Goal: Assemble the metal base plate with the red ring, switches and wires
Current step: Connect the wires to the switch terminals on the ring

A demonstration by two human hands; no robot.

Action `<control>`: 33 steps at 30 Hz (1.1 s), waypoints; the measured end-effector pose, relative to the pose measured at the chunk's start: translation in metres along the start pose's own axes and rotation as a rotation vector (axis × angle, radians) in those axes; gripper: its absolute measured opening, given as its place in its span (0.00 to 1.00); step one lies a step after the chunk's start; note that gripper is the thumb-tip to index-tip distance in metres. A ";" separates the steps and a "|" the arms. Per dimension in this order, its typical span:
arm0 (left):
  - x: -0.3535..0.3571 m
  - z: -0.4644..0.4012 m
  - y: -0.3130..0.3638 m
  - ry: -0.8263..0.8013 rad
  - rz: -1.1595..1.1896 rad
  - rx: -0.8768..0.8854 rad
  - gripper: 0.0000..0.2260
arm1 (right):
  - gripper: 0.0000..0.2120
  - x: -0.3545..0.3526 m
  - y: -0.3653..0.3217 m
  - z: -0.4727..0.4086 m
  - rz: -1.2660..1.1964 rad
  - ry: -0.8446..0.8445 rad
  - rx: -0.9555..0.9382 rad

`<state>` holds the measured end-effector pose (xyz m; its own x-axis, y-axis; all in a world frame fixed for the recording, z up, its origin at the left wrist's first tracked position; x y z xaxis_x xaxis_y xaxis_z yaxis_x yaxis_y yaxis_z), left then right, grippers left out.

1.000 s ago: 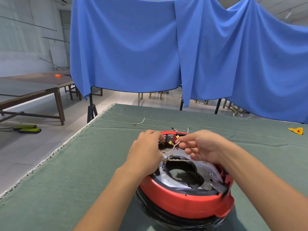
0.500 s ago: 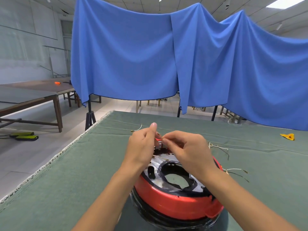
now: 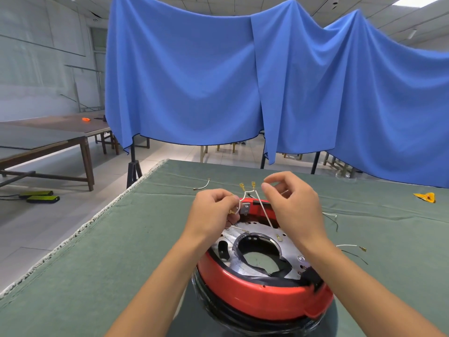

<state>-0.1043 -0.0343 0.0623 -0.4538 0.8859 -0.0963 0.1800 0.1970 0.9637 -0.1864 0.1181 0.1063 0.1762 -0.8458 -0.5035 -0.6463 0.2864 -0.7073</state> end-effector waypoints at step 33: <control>0.012 0.000 -0.007 -0.050 -0.931 0.008 0.06 | 0.09 0.078 0.082 0.022 -0.207 -0.721 0.658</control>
<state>-0.1107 -0.0244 0.0545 -0.3806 0.3866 -0.8401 -0.2316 0.8396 0.4913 -0.2098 0.0857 -0.0017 0.7887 -0.4945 -0.3654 -0.0497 0.5410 -0.8395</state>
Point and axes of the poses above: each hand's wrist, its own z-axis away from the middle knuckle, its own x-axis out of the palm, y = z × x, the point moved 10 cm from there along -z, towards the middle knuckle, and after that the axes turned 11 degrees about -y, right-handed, at the moved point
